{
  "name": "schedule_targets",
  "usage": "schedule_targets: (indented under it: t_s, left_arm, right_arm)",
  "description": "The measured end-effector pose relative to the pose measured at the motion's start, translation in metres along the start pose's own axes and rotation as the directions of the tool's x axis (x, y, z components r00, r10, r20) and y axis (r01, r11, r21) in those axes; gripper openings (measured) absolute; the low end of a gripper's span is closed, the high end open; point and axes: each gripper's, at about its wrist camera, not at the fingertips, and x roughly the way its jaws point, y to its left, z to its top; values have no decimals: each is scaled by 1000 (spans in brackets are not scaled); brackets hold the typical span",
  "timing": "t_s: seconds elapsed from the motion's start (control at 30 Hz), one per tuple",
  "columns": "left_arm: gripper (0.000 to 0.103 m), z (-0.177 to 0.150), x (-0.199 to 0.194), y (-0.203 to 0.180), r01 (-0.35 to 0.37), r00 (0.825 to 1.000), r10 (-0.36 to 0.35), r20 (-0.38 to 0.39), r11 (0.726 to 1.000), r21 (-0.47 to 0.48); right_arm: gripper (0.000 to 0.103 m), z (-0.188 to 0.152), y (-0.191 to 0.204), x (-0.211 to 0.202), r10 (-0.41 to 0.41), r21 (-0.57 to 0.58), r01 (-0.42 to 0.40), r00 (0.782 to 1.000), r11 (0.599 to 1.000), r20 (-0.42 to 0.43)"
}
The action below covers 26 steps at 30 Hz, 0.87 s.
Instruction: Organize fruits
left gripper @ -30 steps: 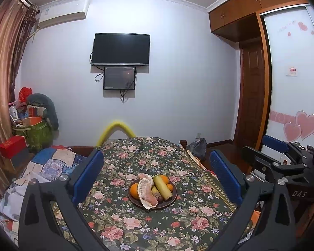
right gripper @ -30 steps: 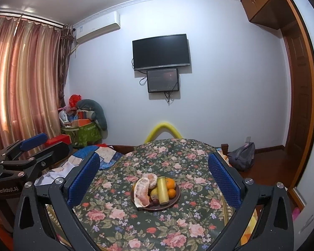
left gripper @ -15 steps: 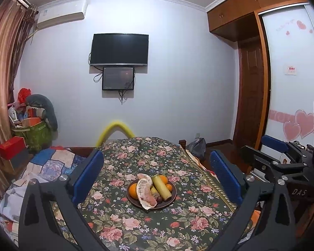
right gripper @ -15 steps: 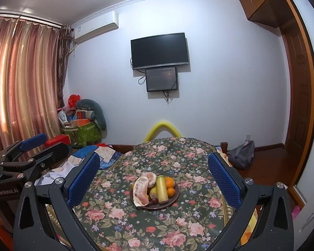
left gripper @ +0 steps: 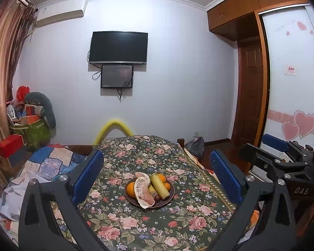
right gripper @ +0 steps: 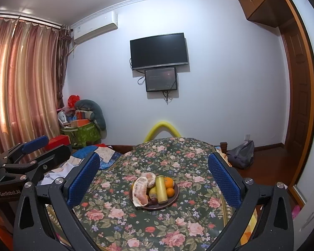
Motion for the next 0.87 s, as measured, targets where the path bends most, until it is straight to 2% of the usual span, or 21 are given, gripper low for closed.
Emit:
schedule_targets:
  t_s: [0.87]
  left_arm:
    - [103, -2, 1, 0, 9, 1000, -9, -4, 1000, 2]
  right_arm:
    - [103, 0, -1, 3, -10, 5, 10, 1000, 1000, -4]
